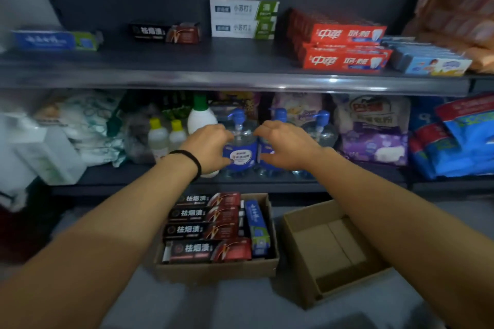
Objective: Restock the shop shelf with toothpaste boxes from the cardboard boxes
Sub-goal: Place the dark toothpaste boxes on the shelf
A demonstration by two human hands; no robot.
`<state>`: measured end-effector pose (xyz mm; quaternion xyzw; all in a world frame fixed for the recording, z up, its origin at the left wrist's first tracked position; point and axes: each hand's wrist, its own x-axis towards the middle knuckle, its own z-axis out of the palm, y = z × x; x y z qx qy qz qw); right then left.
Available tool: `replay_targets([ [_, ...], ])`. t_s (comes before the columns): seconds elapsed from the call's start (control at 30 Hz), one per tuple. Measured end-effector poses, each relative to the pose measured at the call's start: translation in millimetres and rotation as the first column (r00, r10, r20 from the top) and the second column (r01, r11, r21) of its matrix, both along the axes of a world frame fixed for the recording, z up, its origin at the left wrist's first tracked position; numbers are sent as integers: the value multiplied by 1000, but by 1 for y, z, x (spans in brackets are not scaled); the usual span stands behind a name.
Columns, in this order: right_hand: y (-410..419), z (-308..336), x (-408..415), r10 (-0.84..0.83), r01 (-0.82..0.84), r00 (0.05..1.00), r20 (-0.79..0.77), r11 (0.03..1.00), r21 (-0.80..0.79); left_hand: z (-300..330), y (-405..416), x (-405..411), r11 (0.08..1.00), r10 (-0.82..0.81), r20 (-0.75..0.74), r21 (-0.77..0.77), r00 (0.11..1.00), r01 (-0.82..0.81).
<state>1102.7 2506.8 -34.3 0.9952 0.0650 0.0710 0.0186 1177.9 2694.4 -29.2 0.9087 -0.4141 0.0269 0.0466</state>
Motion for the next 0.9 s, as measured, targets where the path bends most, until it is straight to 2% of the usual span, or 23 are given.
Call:
replay_targets([
  [0.17,28,-25,0,-14,14,998,-68,1000,-14,-23,23,8,999,-16,-37,32,999,17],
  [0.3,31,-34,-17,-28,27,994,-108,1000,-8,-36,25,1,994,-15,-79,102,997,23],
  [0.5,31,-47,-37,-94,91,984,-152,996,-26,-63,25,-7,989,-50,-145,130,988,69],
  [0.73,48,-105,-12,-75,79,955,-287,997,5,-113,49,14,986,-9,-264,156,964,52],
  [0.9,54,-140,-1,-118,140,917,-381,990,30,-143,60,24,978,-4,-330,194,944,72],
])
